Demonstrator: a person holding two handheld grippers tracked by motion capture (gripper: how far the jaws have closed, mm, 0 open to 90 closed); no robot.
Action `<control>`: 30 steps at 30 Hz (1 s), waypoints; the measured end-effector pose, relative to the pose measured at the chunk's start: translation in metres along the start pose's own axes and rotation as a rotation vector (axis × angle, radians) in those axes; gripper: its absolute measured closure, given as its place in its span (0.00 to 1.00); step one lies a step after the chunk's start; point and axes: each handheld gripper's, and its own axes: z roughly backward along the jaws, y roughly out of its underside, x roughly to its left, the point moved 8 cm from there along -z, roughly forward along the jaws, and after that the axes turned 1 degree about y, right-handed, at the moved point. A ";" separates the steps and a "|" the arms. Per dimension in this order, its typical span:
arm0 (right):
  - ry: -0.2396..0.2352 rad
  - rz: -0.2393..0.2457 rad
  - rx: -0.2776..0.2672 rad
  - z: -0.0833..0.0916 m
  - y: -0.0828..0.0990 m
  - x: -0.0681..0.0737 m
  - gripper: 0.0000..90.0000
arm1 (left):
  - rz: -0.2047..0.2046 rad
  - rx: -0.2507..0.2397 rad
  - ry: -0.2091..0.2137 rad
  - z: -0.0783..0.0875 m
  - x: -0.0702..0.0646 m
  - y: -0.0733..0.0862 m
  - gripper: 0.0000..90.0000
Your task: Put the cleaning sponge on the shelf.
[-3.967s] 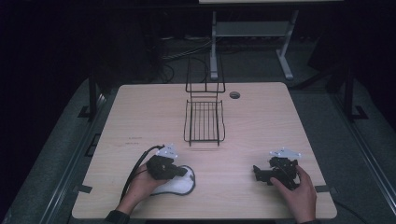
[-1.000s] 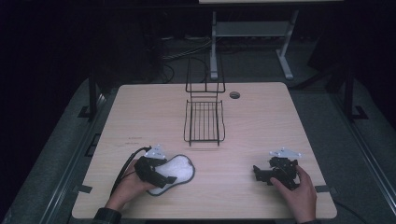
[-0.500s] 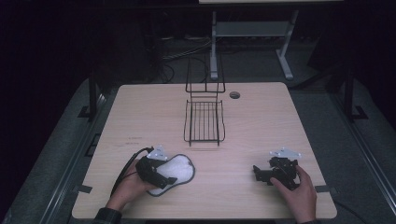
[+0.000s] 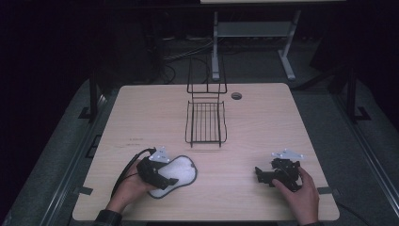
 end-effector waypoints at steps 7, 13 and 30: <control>0.000 0.000 0.000 0.000 0.000 0.000 0.00 | 0.008 -0.035 0.015 0.010 0.001 -0.004 0.41; 0.000 0.000 0.000 0.000 0.000 0.000 0.00 | 0.019 -0.079 0.029 0.020 0.002 -0.009 0.55; 0.000 0.000 0.000 0.000 0.000 0.000 0.00 | 0.057 -0.142 0.079 0.037 0.001 -0.016 0.75</control>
